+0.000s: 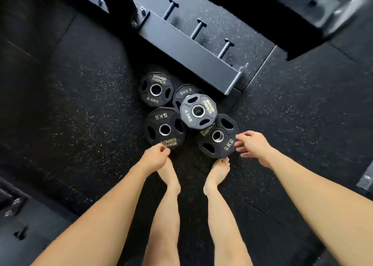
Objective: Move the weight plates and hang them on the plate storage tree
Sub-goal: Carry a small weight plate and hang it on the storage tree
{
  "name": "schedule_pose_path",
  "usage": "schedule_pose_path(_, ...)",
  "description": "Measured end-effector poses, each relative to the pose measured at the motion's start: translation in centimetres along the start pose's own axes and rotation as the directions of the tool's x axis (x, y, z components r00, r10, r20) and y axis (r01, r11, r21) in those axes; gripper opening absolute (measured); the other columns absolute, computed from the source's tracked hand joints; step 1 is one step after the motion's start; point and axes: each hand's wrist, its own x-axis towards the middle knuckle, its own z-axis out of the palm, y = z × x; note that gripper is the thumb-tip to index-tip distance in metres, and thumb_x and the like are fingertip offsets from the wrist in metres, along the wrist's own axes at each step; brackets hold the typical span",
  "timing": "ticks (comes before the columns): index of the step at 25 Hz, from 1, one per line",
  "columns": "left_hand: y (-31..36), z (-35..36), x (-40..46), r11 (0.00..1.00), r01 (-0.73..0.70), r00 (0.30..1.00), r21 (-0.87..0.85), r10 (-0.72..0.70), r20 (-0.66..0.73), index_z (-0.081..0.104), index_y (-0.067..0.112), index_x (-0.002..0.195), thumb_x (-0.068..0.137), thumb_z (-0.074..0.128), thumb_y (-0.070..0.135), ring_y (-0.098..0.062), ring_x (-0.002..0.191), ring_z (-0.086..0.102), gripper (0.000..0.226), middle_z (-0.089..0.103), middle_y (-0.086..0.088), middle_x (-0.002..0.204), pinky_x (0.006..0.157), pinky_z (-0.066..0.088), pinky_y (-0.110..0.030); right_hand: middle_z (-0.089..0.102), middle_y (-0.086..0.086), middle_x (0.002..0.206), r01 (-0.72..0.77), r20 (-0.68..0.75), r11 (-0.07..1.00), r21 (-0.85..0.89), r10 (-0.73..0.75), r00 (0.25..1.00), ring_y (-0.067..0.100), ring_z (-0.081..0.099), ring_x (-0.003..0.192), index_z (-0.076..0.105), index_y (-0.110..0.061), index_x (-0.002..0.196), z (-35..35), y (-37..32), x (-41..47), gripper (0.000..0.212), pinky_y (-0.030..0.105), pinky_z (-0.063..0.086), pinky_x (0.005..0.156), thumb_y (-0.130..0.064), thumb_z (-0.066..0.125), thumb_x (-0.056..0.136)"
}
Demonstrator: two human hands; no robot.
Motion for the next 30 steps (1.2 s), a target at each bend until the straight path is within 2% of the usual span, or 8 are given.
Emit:
schedule_pose_path(5,3.6,-1.0,19.3,0.979,-0.151,0.978,0.134,0.168,-0.125,0.056,0.008,0.124,0.100,0.044,0.027,-0.033,0.121,0.052,0.033,0.060,-0.016,0.130,0.093,0.039,-0.035,0.063,0.013,0.090,-0.102,0.004,0.990,0.097,0.102,0.995,0.020,0.057,0.064,0.054,-0.014,0.093,7.8,0.5,15.2,0.018,0.030,0.049,0.055,-0.030,0.049,0.101)
schedule_pose_path(10,8.0,2.1,32.7,0.875,-0.369,0.905,0.315,0.416,-0.095,0.044,0.009,0.135,0.099,0.043,0.027,-0.034,0.123,0.049,0.041,0.051,-0.016,0.137,0.100,0.042,-0.044,0.063,0.018,0.099,-0.128,-0.065,0.970,0.207,0.144,0.987,0.027,0.069,0.072,0.043,-0.002,0.119,14.0,2.7,25.7,0.038,0.035,0.058,0.054,-0.030,0.055,0.095)
schedule_pose_path(13,9.6,4.2,36.3,0.786,-0.371,0.878,0.495,0.470,-0.089,0.044,0.010,0.132,0.098,0.048,0.031,-0.037,0.126,0.047,0.041,0.047,-0.014,0.137,0.099,0.041,-0.047,0.062,0.015,0.108,-0.118,-0.091,0.960,0.254,0.145,0.985,0.032,0.071,0.083,0.037,-0.009,0.122,15.4,3.9,27.9,0.051,0.037,0.061,0.057,-0.032,0.063,0.085)
schedule_pose_path(16,10.8,5.1,38.1,0.665,-0.295,0.843,0.686,0.519,-0.140,0.047,0.007,0.128,0.098,0.052,0.015,-0.040,0.122,0.052,0.032,0.051,-0.015,0.133,0.093,0.044,-0.049,0.052,0.005,0.106,-0.102,-0.020,0.929,0.357,0.116,0.993,0.027,0.065,0.093,0.029,-0.015,0.122,16.5,4.3,28.5,0.047,0.042,0.062,0.069,-0.011,0.062,0.089)
schedule_pose_path(18,11.0,5.1,37.9,0.626,-0.296,0.853,0.722,0.513,-0.095,0.049,0.003,0.128,0.096,0.052,0.005,-0.041,0.120,0.054,0.032,0.052,-0.018,0.132,0.092,0.045,-0.048,0.049,0.005,0.109,-0.080,-0.037,0.891,0.447,0.107,0.994,0.026,0.060,0.099,0.032,-0.016,0.123,16.6,4.3,28.3,0.044,0.045,0.061,0.071,-0.002,0.057,0.090)
schedule_pose_path(22,7.1,3.9,32.7,0.724,-0.354,0.885,0.591,0.464,-0.038,0.043,0.004,0.111,0.100,0.049,0.015,-0.043,0.113,0.054,0.017,0.050,-0.022,0.124,0.085,0.040,-0.044,0.059,0.004,0.118,0.023,-0.116,0.963,0.270,0.009,0.993,0.026,0.063,0.100,0.037,-0.021,0.126,15.0,4.7,25.0,0.045,0.052,0.059,0.078,-0.016,0.058,0.087)
schedule_pose_path(26,3.0,0.6,21.7,0.884,-0.375,0.912,0.279,0.405,-0.059,0.035,0.009,0.098,0.098,0.053,0.023,-0.033,0.088,0.053,0.024,0.057,-0.018,0.107,0.070,0.037,-0.037,0.057,-0.004,0.128,0.182,-0.127,0.981,0.060,-0.173,0.977,0.020,0.056,0.113,0.032,-0.027,0.141,13.0,3.6,14.8,0.059,0.045,0.047,0.099,-0.024,0.058,0.088)
schedule_pose_path(30,1.5,-3.5,7.3,0.946,-0.286,0.942,-0.154,0.249,-0.224,0.046,0.012,0.105,0.085,0.069,0.022,-0.018,0.080,0.055,0.032,0.058,-0.002,0.091,0.067,0.044,-0.036,0.055,-0.003,0.134,0.283,-0.105,0.957,0.071,-0.275,0.956,0.017,0.052,0.120,0.033,-0.026,0.145,10.3,0.8,1.7,0.057,0.044,0.043,0.105,-0.024,0.054,0.091)
